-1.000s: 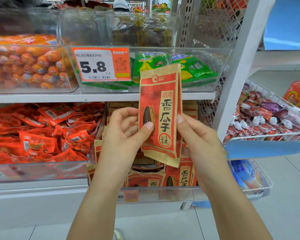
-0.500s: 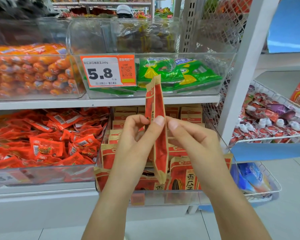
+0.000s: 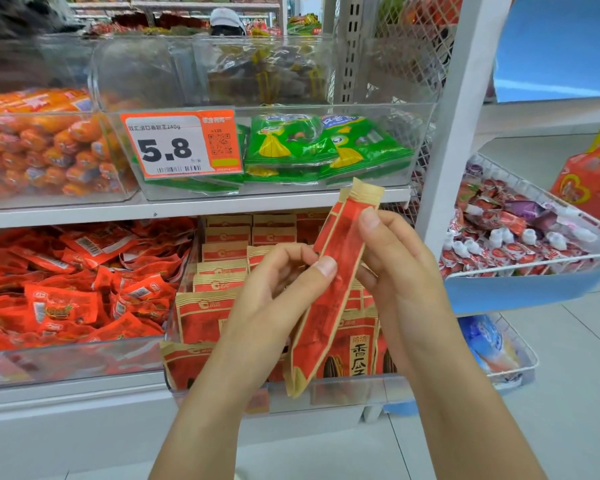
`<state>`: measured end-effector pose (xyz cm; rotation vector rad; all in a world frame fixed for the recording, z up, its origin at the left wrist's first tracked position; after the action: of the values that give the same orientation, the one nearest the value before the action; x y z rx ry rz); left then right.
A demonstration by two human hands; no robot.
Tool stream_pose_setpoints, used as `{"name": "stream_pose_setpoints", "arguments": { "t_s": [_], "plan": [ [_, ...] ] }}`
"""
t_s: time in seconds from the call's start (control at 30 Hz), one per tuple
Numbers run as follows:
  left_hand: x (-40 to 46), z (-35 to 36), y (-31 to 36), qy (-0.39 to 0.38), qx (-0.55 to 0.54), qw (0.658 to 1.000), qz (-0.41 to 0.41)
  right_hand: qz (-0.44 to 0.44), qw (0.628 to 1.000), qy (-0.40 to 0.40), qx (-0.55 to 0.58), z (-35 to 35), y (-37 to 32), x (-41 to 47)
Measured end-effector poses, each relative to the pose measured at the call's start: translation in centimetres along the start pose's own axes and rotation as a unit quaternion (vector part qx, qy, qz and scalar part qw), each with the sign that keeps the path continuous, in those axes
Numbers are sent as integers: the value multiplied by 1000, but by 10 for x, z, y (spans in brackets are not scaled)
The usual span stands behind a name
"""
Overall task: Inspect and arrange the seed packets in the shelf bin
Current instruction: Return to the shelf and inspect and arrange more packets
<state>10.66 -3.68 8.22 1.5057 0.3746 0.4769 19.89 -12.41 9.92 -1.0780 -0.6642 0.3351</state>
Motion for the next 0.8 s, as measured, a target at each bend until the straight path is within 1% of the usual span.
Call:
{"name": "stream_pose_setpoints", "arguments": {
  "t_s": [0.1,0.3,0.4,0.63,0.73,0.8],
  "plan": [
    [0,5,1,-9,-6,1000,-3,4,1000,4,25,-2,-1,-1],
    [-1,11,1,-22,-9,1000,-12,-4,999,18,39,-6,-3,0],
    [-1,11,0,-33,5,999,-6,-1,998,41,41,-10,-1,1],
    [-1,14,-12,-81,59,995,-29,36,994,100,38,-26,6,2],
    [-1,9,-13,-62,71,995,-24,35,994,99,31,-25,6,2],
    [-1,3,-11,-44,51,998,-16,29,997,69,31,-19,5,3]
  ]
}}
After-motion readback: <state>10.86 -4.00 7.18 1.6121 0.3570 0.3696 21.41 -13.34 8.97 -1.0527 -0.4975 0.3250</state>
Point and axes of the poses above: each hand's wrist, its own x-axis towards the middle knuckle, its own z-axis out of the palm, y = z × x, the point moved 9 cm from there along x, towards the middle knuckle, and after that the axes turned 7 degrees about -z, right-handed, at the moved point
